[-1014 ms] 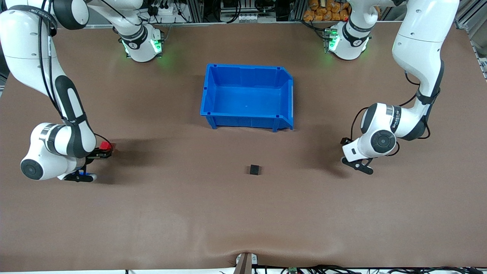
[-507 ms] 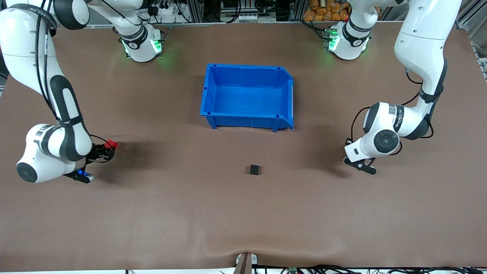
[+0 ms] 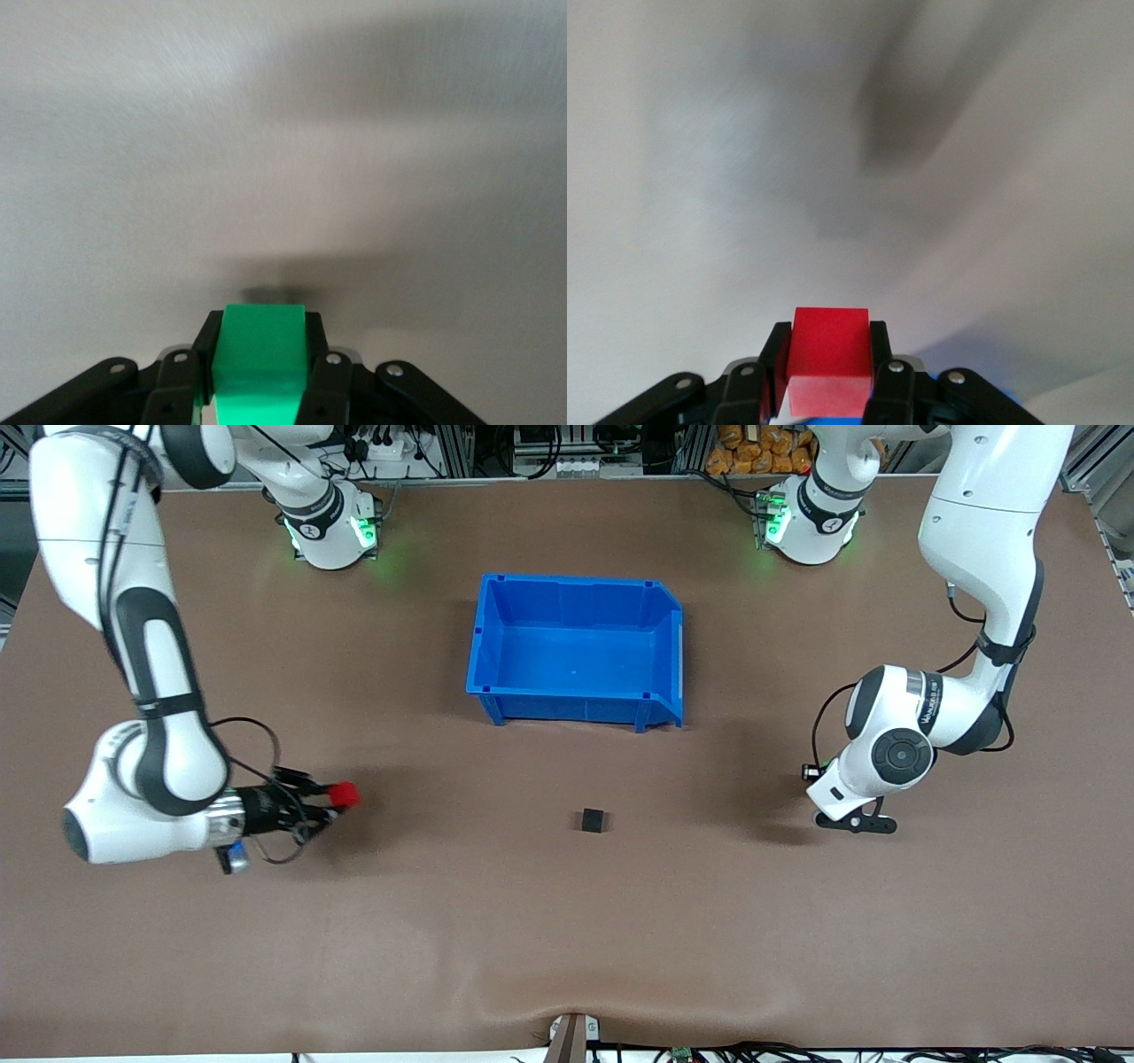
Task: Attach green and red cubes to black cube
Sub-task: 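Carry the red cube and the green cube toward the black cube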
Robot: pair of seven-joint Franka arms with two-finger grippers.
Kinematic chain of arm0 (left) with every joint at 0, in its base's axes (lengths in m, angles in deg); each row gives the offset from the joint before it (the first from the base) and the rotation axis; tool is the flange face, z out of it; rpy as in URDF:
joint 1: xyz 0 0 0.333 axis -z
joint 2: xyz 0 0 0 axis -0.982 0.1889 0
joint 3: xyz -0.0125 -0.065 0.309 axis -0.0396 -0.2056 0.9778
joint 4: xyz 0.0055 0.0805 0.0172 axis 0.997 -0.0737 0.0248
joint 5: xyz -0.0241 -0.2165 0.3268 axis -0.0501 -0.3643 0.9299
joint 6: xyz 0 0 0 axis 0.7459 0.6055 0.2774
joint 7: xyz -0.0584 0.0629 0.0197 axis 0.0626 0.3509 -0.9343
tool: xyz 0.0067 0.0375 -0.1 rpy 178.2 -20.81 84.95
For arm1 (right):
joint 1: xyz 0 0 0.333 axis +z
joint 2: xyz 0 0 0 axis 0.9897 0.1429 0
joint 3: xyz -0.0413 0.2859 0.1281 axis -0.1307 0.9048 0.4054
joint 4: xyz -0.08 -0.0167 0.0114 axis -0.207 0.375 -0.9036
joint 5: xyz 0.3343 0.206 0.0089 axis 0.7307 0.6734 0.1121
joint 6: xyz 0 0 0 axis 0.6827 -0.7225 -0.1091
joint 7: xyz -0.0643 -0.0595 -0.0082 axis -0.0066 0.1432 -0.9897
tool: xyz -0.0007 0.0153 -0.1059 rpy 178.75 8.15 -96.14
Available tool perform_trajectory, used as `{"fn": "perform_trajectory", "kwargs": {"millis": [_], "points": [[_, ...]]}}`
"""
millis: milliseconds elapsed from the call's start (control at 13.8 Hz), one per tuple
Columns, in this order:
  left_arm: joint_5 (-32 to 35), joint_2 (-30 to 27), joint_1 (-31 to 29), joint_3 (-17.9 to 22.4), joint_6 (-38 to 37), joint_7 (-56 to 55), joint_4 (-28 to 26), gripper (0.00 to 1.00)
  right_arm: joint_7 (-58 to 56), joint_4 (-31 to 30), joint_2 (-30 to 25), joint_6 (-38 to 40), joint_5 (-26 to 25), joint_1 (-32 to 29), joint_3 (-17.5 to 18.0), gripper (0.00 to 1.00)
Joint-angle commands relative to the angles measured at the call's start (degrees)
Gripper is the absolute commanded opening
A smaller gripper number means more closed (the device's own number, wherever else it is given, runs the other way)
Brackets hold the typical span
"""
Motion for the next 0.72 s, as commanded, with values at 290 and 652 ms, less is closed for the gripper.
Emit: {"fn": "perform_trajectory", "kwargs": {"millis": [290, 652], "points": [[-8.72, -2.86, -0.7, -0.57, -2.29, -24.73, 2.97, 0.01, 21.5, 3.64, 5.02, -21.02, 6.78, 16.61, -0.54, 0.0], [-9.88, -1.72, 0.17, -0.57, -2.29, -46.21, 7.19, 0.02, 33.9, 8.29, 11.17, -31.4, 6.78, 24.97, -0.54, 0.0]]}}
